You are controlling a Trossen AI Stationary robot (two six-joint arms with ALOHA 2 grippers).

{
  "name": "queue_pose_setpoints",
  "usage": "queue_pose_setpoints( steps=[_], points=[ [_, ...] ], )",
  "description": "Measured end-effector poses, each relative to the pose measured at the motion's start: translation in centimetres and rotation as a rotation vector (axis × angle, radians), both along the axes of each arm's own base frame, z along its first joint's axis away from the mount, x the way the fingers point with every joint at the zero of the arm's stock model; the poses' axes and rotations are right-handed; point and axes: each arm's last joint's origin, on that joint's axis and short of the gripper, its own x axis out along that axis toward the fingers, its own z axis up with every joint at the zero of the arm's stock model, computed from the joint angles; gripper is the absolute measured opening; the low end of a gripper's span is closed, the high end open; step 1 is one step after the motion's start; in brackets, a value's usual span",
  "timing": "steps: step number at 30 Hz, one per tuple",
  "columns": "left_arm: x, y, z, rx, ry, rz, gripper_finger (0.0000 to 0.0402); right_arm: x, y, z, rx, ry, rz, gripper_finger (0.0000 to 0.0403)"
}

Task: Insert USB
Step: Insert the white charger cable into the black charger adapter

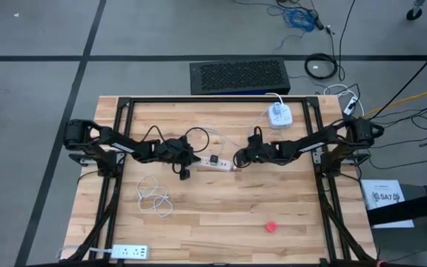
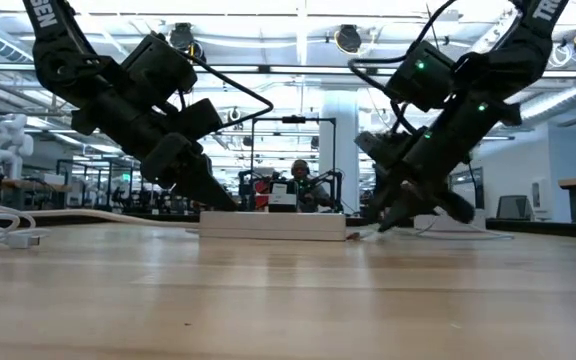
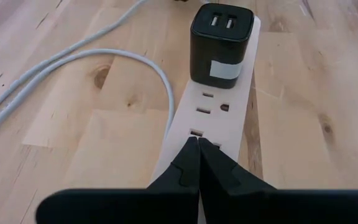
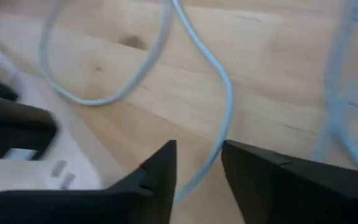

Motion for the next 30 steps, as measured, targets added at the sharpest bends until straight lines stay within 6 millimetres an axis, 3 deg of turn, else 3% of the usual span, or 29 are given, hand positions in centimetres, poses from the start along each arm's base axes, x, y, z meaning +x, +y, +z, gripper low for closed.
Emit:
queue_pose_setpoints(
  steps=[5,9,16,23,26,30],
  points=[
    [0.0,0.0,0.0,0.0,0.0,0.001,0.0001,0.9,0.0,-0.3,-0.072,-0.044,0.087,0.0065],
    [0.0,0.0,0.0,0.002,-0.001,0.002,0.0001,1.6,0.2,0.8,-0.178,-0.111,0.181,0.0008],
    [0.0,0.1,0.0,0.004,-0.004,0.008,0.0001,3.9,0.1,5.6,-0.429,-0.231,0.326,0.0003],
    [0.1,0.2,0.1,0.003,-0.011,0.009,0.0001,6.6,1.1,10.4,-0.739,-0.235,0.446,0.0001],
    [0.1,0.2,0.1,0.003,-0.011,0.01,0.0001,7.0,1.6,11.3,-0.823,-0.211,0.456,0.0001],
    [0.1,0.2,0.1,0.003,-0.012,0.011,0.0001,7.3,2.3,10.9,-0.892,-0.152,0.464,0.0001]
  ],
)
